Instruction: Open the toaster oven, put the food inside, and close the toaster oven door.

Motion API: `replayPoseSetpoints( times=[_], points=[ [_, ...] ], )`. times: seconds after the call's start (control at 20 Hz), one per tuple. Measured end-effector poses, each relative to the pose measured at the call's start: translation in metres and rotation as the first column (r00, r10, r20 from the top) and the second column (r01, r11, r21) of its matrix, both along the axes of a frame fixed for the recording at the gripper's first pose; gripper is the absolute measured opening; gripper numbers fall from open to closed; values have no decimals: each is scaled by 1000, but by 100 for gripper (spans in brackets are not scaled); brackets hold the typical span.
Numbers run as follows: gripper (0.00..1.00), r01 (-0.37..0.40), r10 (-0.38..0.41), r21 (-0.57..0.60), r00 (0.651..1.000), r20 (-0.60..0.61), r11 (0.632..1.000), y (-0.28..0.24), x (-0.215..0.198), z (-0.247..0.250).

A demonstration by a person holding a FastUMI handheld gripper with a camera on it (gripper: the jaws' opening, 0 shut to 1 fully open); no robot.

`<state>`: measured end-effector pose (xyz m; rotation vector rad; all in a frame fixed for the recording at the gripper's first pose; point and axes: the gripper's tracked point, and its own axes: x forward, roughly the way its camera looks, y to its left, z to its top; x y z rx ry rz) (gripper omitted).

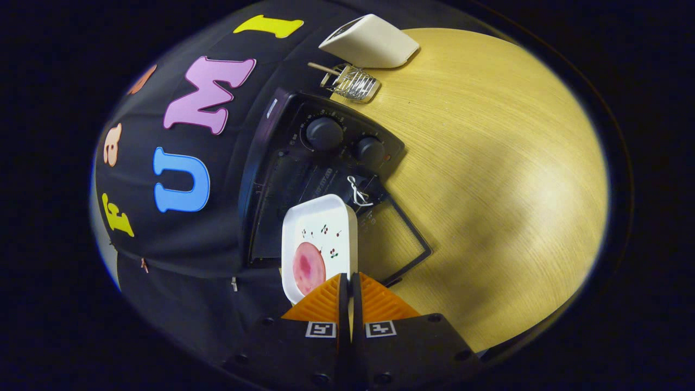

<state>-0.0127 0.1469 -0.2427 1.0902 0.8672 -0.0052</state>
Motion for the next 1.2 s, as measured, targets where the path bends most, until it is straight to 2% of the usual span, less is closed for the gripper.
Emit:
replayPoseSetpoints(
  times=[0.25,0.45,0.7,0.95,1.2],
  points=[
    [5,128,-128,68,992,-4,989,18,42,-10],
    [5,256,-256,67,967,-3,964,16,72,-21],
    [5,333,-336,65,941,39,941,19,107,-22],
    [6,335,-337,46,939,64,941,26,128,-18],
    [18,313,-318,63,941,118,948,31,126,-2]
  ],
)
